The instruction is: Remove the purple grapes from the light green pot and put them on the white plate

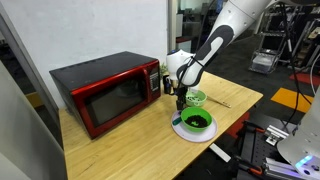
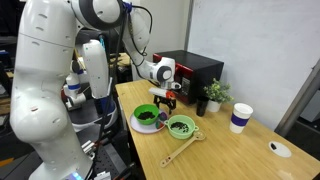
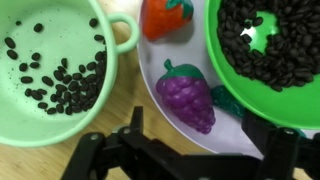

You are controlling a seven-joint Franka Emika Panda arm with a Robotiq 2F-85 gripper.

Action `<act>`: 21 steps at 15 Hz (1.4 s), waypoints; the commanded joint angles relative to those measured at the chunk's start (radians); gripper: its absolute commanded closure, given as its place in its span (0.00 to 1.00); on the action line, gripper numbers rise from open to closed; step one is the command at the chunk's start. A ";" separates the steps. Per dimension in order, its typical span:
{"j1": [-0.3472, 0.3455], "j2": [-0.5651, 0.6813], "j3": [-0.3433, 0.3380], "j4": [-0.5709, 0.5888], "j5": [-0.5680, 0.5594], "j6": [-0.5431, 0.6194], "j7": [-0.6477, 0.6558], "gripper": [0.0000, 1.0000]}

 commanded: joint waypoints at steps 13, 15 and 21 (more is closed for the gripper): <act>-0.010 -0.359 -0.006 -0.144 0.092 -0.201 -0.009 0.00; -0.017 -0.413 -0.016 -0.163 0.139 -0.203 -0.026 0.00; -0.026 -0.543 -0.068 -0.229 0.379 -0.192 -0.004 0.00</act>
